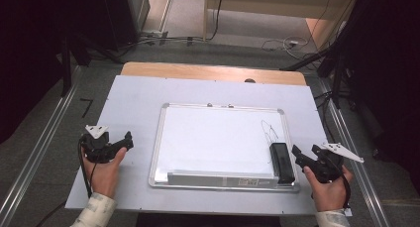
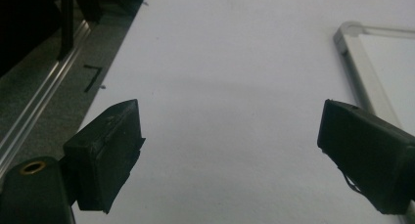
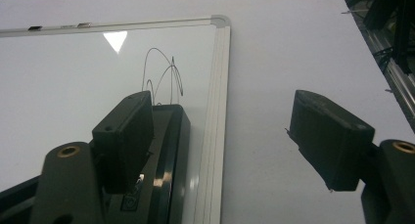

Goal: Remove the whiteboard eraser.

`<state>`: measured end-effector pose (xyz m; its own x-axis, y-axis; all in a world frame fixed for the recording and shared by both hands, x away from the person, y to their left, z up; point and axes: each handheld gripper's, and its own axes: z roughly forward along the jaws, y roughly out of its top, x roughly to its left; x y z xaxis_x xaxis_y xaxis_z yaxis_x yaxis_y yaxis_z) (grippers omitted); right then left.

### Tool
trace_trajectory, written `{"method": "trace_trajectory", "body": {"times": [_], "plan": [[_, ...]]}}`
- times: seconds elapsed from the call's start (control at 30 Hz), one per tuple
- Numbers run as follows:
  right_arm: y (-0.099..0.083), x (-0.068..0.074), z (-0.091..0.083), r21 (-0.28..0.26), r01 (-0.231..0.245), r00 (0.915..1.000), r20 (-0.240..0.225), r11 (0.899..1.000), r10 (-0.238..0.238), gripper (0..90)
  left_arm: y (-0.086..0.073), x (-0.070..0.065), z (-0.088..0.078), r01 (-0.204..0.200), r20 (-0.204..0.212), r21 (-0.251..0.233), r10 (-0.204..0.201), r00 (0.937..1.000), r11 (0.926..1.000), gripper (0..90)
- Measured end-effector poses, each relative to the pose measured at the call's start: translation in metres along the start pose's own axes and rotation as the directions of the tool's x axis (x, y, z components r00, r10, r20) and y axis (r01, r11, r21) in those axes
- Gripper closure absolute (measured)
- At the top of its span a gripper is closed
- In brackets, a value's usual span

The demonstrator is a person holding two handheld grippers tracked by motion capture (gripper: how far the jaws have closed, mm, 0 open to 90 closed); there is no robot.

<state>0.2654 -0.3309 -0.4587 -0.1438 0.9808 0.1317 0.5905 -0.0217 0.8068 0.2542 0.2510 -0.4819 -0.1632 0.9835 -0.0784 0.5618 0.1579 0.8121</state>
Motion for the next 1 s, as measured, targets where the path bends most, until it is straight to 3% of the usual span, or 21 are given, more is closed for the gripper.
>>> {"method": "trace_trajectory", "body": {"times": [0.13, 0.4, 0.73, 1.0], "plan": [[-0.001, 0.002, 0.001, 0.01, 0.01, 0.9999, -0.002, 1.0, -0.01, 23.5, 0.0, 0.0, -0.008, 0.008, 0.025, -0.026, -0.008, 0.9997, 0.9996, 9.2], [-0.003, 0.01, 0.007, 0.031, 0.032, 0.9995, -0.008, 0.999, -0.032, 23.5, -0.001, 0.001, -0.004, 0.028, 0.051, -0.009, -0.027, 0.9983, 0.9996, 9.1], [-0.009, 0.026, 0.021, 0.091, 0.081, 0.9966, -0.023, 0.993, -0.079, 23.9, -0.001, -0.001, -0.003, 0.024, 0.057, -0.008, -0.024, 0.9981, 0.9997, 9.1], [-0.01, 0.041, 0.032, 0.107, 0.119, 0.9929, -0.02, 0.987, -0.118, 24.8, -0.002, 0.0, 0.001, 0.029, 0.061, 0.004, -0.029, 0.9977, 0.9996, 9.1]]}}
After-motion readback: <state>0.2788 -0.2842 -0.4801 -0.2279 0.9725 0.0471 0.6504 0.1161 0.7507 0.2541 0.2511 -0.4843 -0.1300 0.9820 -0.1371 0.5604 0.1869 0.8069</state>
